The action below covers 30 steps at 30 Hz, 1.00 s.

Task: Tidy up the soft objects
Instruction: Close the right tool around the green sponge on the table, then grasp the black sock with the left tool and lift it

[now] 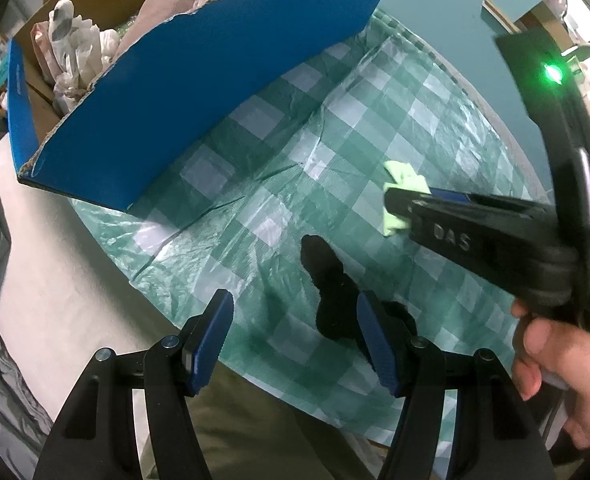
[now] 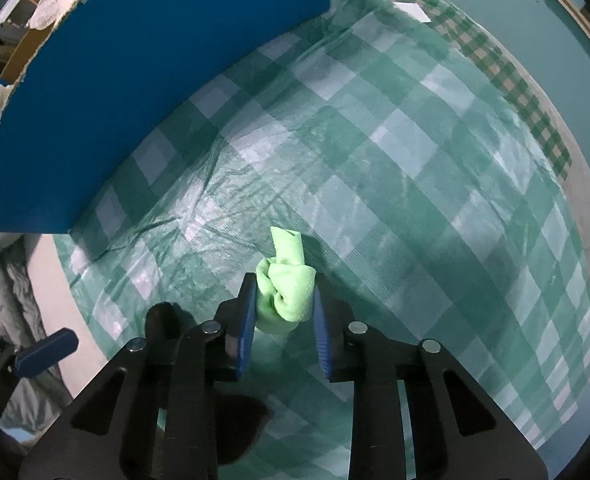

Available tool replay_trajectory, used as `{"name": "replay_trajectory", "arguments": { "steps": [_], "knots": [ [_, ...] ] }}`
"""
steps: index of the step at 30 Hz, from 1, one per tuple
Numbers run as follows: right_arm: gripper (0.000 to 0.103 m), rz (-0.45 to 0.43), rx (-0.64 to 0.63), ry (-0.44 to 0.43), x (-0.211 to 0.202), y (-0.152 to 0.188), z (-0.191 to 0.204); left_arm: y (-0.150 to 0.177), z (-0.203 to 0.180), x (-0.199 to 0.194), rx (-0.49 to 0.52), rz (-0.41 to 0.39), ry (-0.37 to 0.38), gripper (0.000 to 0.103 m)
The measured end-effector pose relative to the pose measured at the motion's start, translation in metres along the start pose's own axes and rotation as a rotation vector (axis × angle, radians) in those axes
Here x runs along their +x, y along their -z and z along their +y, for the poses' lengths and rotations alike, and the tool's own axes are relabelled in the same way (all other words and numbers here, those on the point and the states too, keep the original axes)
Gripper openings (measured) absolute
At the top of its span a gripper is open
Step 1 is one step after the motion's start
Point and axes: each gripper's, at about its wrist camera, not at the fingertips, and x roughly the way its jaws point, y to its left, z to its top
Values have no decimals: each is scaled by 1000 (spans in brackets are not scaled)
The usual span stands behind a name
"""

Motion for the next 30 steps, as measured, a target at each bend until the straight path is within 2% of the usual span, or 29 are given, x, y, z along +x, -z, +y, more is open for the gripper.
{"name": "replay_trajectory", "arguments": {
  "steps": [4, 19, 27, 28, 29, 30],
  "knots": [
    [24, -21, 23, 0, -10, 7, -11, -1, -7, 4, 3, -2, 2, 66],
    [24, -64, 111, 1, -41, 40, -47, 3, -28, 40, -32, 77, 19, 66],
    [24, -89, 156, 4, -53, 58, -56, 6, -42, 54, 2, 93, 10, 65],
    [24, -91, 160, 5, -53, 59, -56, 6, -45, 55, 5, 95, 11, 62],
    [24, -93, 164, 6, -54, 61, -57, 8, -48, 57, 10, 96, 12, 52],
    [24, -94, 169, 5, -55, 62, -58, 9, -51, 59, 17, 98, 9, 47]
  ]
}}
